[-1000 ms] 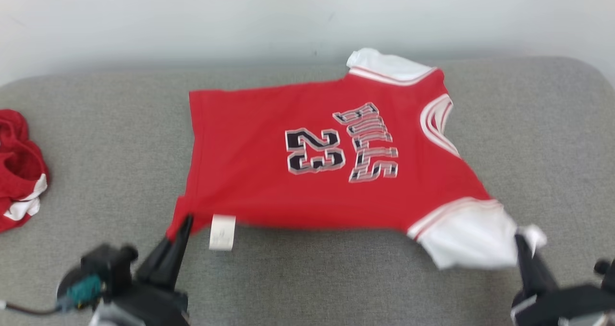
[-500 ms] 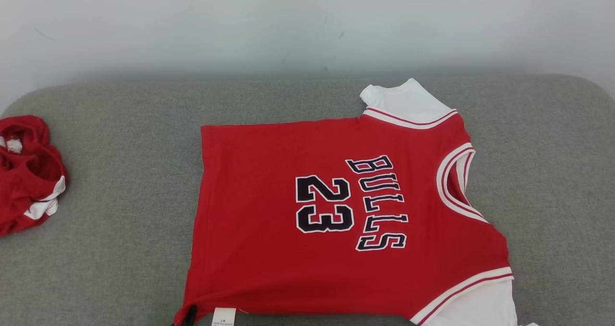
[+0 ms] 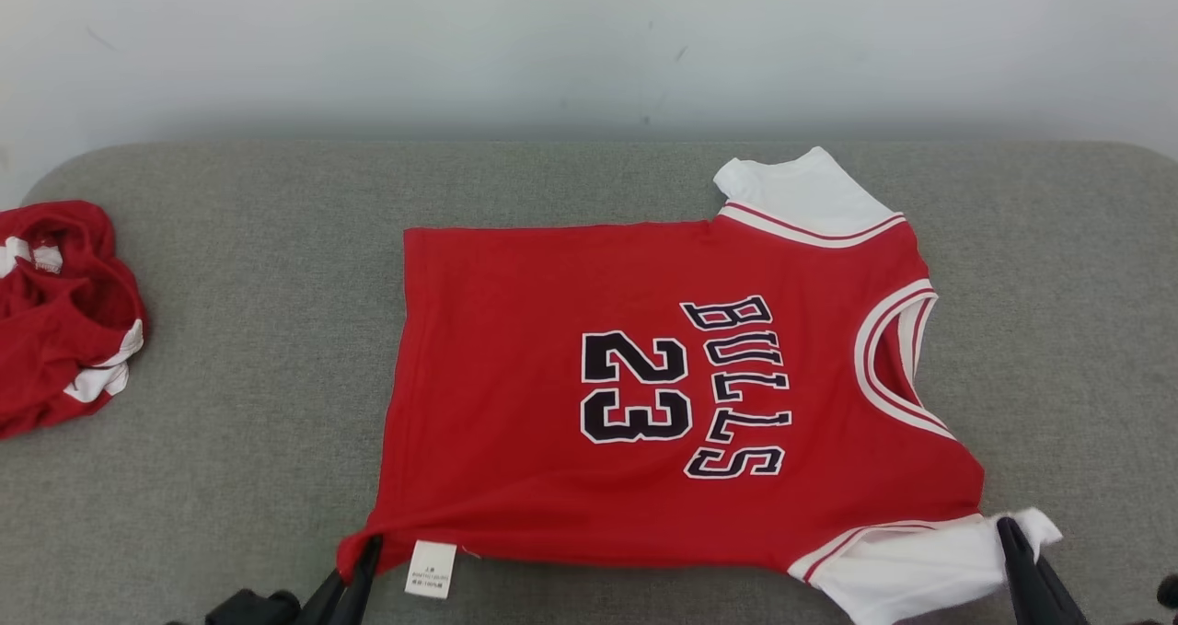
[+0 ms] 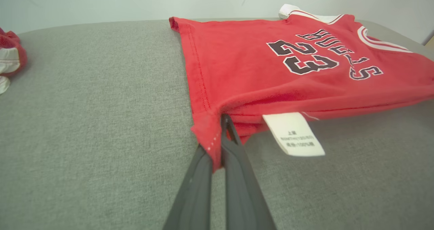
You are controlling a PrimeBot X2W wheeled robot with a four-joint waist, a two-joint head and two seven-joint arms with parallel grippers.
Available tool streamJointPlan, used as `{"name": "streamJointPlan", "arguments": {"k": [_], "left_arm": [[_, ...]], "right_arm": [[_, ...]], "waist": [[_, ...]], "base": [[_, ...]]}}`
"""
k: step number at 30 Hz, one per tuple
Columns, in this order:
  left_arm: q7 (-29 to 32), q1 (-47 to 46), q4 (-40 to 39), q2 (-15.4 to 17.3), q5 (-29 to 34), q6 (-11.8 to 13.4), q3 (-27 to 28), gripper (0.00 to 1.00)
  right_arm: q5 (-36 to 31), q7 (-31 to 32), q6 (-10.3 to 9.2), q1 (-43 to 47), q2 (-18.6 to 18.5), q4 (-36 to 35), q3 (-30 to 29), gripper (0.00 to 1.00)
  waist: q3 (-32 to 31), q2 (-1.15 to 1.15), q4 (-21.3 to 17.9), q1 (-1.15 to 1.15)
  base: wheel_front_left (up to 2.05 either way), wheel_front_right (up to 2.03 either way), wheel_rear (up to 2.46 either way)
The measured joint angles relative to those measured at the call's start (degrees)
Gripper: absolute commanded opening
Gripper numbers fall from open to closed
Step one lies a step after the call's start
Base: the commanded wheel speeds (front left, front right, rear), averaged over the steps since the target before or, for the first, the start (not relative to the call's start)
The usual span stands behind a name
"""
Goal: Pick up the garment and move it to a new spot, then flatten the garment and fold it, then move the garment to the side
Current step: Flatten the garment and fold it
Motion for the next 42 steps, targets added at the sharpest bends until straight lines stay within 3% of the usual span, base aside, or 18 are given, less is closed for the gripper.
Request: {"name": "streamJointPlan", "arguments": {"k": [5,10,17,27,28,29,30,31,35,42], "left_arm": [[0.5,-5.0,1.5,0.2,1.1,-2.3,-1.1,0.00],[1.3,-12.0,5.7,-0.3,0.9,-4.4,-2.1,0.00],[1.7,-20.2,14.1,-1.1,-0.7,-5.8,-4.5,0.00],[1.0,-27.6,23.5,-2.7,-4.9,-6.1,-11.6,0.00],[0.9,-28.2,24.4,-2.7,-5.3,-6.1,-12.1,0.04],[0.7,-28.6,25.2,-2.7,-5.6,-6.1,-12.5,0.45],[0.5,-28.9,26.0,-2.9,-6.0,-6.1,-12.7,1.00],[0.5,-29.2,26.6,-3.1,-6.2,-6.1,-12.8,1.00],[0.2,-29.2,27.1,-4.0,-6.6,-6.1,-12.4,1.00],[0.0,-19.7,18.6,-4.9,-2.5,-5.2,-2.2,1.00]], "right_arm": [[-2.4,2.8,0.00,-6.9,0.0,-0.5,0.5,0.00],[-5.3,5.9,0.00,-16.3,0.0,4.2,0.6,0.00],[-9.5,7.5,0.00,-31.1,-0.2,18.4,0.1,0.00],[-13.0,0.5,0.00,-44.7,-1.1,39.7,3.0,0.00],[-13.1,-0.5,0.00,-45.4,-1.2,41.1,3.7,0.00],[-13.3,-1.6,0.00,-46.0,-1.4,42.4,4.3,0.24],[-13.5,-2.9,0.00,-46.4,-1.8,43.6,5.0,0.75],[-13.5,-4.1,0.00,-46.6,-2.1,44.6,5.5,1.00],[-13.4,-7.7,0.00,-46.3,-3.2,46.9,7.4,1.00],[-11.0,-16.0,0.00,-39.0,-8.2,45.2,11.8,1.00]], "waist": [[0.1,0.00,-0.5,0.00],[1.1,0.00,-1.1,0.00],[3.2,0.00,-2.2,0.01],[5.3,0.01,-2.5,0.01],[5.3,0.01,-2.4,0.01],[5.2,0.00,-2.3,0.01],[5.1,0.01,-2.2,0.01],[4.9,0.01,-2.1,0.01],[3.9,0.00,-1.9,0.01],[-0.2,0.00,-1.4,-0.01]], "base": [[0.00,0.00,0.00],[0.00,0.00,0.00],[0.00,0.00,0.00],[0.00,0.00,0.00],[0.00,0.00,0.00],[0.00,0.00,0.00],[0.00,0.00,0.00],[0.00,0.00,0.00],[0.00,0.00,0.00],[0.00,0.00,0.00]]}}
